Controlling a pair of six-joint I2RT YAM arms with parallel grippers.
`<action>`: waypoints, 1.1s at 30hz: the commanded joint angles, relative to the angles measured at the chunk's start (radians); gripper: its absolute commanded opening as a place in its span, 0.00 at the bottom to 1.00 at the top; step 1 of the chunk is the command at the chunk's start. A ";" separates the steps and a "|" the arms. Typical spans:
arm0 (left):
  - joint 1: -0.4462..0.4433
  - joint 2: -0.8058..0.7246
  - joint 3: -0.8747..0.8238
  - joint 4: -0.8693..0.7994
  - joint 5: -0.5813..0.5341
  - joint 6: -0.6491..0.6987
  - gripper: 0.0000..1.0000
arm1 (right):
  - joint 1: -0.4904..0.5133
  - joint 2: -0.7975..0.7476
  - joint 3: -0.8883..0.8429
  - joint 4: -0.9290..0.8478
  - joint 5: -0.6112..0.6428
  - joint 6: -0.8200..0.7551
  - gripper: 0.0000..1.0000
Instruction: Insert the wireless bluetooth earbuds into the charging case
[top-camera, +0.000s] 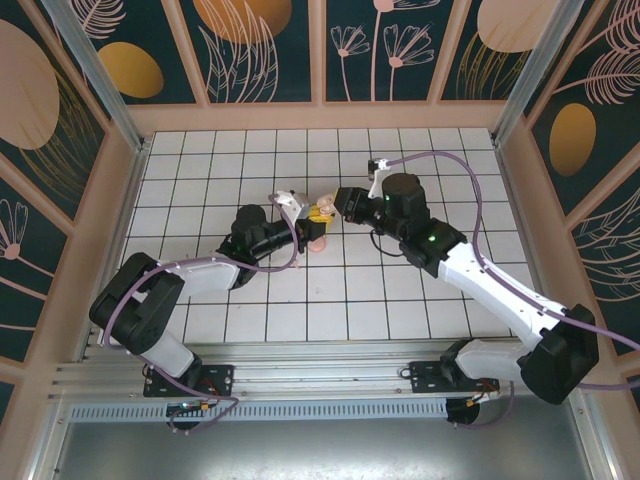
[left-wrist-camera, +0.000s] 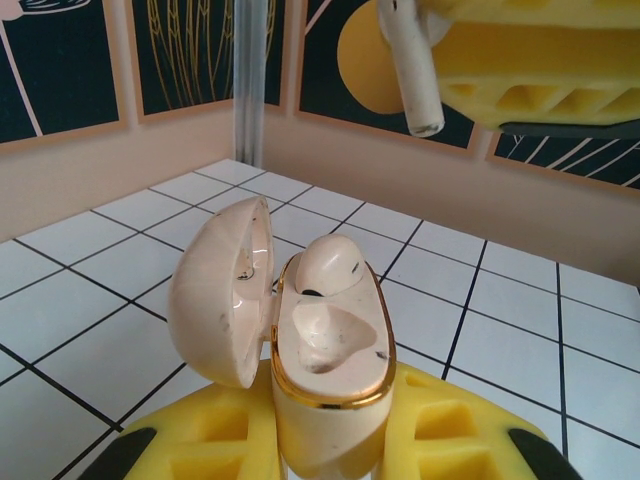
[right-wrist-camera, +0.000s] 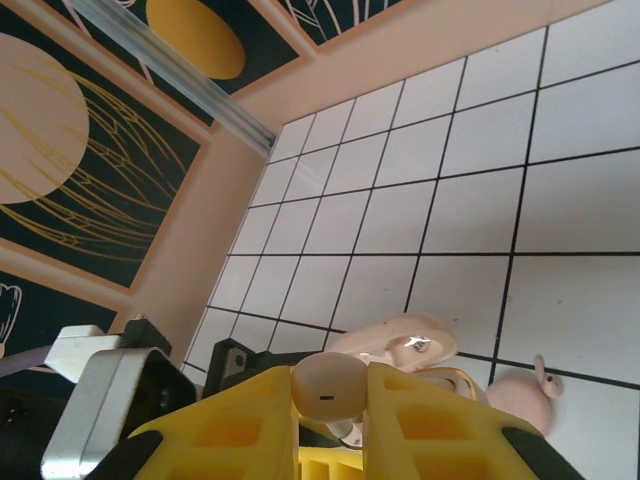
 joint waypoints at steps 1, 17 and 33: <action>-0.005 0.004 0.031 0.033 -0.005 -0.017 0.01 | 0.016 0.025 0.006 0.063 0.043 -0.019 0.21; -0.005 -0.002 0.044 0.067 -0.028 -0.059 0.01 | 0.041 0.055 -0.022 0.068 0.094 0.007 0.20; -0.005 -0.014 0.041 0.110 -0.048 -0.085 0.01 | 0.081 0.038 -0.069 0.138 0.164 0.057 0.21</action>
